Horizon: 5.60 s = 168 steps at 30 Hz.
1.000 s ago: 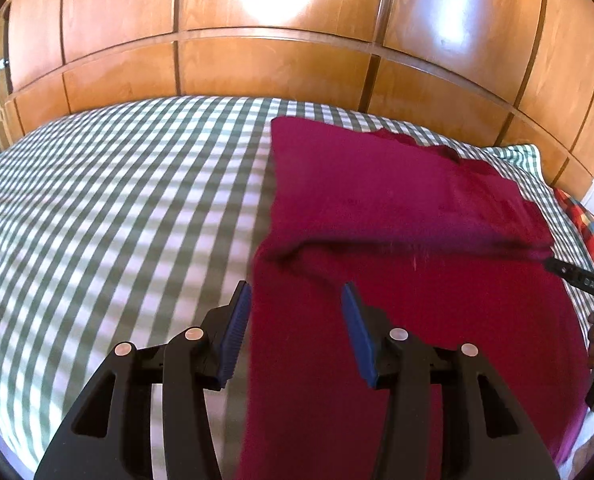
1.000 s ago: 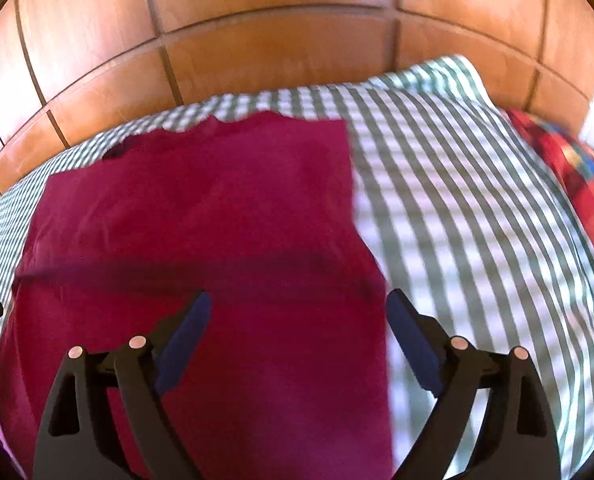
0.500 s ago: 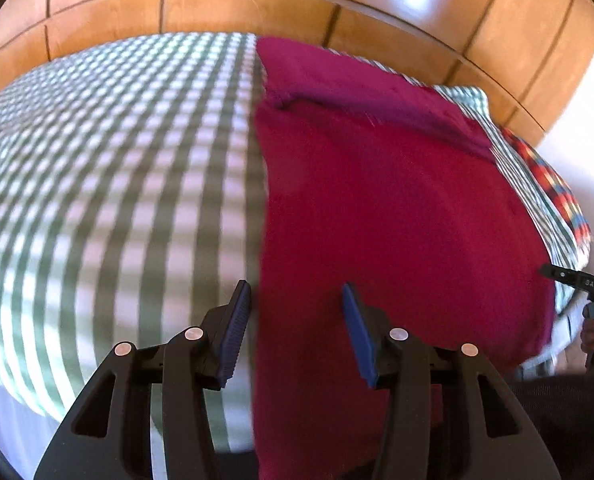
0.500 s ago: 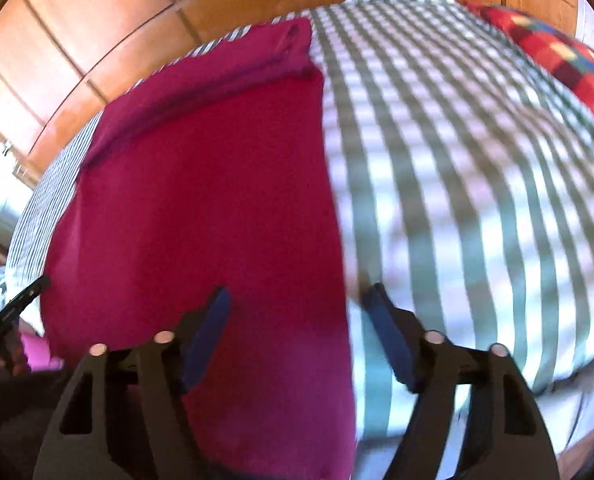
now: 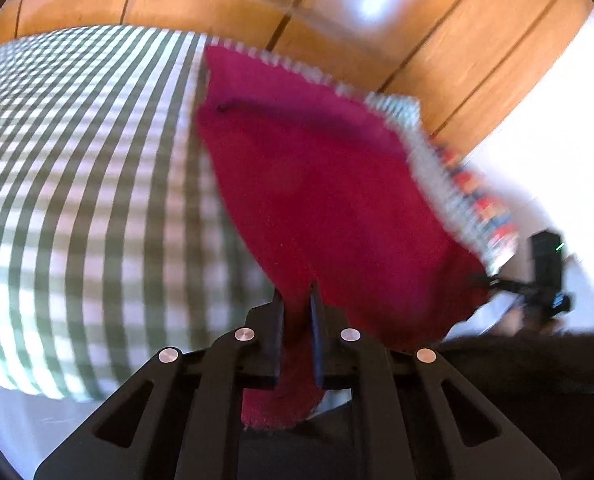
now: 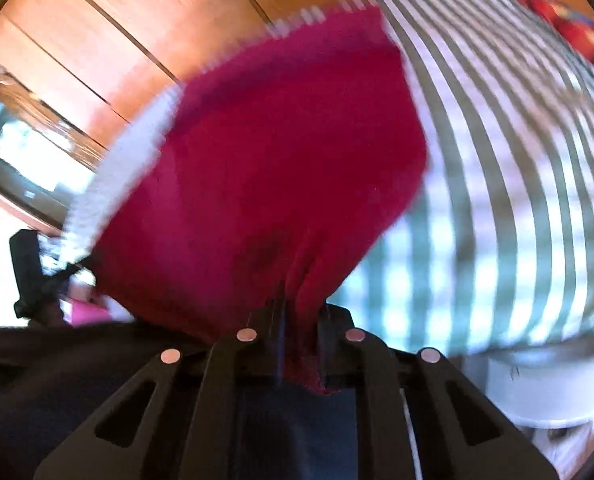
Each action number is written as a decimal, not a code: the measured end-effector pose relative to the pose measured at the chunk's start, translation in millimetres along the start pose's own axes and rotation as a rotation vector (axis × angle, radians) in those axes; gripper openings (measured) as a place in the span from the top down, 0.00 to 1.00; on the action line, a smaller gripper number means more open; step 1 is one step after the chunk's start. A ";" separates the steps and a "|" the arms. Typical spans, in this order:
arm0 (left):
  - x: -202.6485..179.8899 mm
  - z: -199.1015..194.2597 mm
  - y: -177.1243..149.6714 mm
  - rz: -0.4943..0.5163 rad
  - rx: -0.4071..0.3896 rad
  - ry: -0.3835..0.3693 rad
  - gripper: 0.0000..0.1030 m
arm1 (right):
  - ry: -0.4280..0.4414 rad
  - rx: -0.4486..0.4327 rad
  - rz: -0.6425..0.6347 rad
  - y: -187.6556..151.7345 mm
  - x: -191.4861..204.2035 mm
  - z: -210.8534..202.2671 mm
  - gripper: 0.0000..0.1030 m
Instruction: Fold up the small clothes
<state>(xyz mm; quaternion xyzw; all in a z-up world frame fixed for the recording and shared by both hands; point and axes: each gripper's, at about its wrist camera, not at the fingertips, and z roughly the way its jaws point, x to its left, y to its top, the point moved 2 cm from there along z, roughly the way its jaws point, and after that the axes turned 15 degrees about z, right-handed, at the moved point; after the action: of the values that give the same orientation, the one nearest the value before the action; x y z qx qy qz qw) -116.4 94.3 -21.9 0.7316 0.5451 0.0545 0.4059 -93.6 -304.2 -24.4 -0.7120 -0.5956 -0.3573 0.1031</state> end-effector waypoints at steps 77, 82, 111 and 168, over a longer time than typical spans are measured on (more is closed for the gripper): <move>61.8 36.1 102.1 0.006 -0.181 0.025 0.94 | -0.163 -0.282 -0.099 116.0 20.8 -17.2 0.92; 76.8 40.4 145.6 0.003 -0.215 0.088 0.94 | -0.163 -0.330 -0.101 174.0 41.8 -1.0 0.92; 102.2 69.4 91.2 -0.034 -0.025 0.126 0.66 | -0.180 -0.158 0.035 137.1 -7.9 38.2 0.47; 105.0 77.8 124.3 -0.100 -0.129 0.206 0.96 | -0.279 -0.285 0.007 195.6 14.4 47.4 0.93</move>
<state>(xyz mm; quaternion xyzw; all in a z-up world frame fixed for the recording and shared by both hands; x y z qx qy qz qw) 59.9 131.6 -30.4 0.6665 0.6150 0.1441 0.3959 105.5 -318.6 5.0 -0.7640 -0.5450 -0.3356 -0.0812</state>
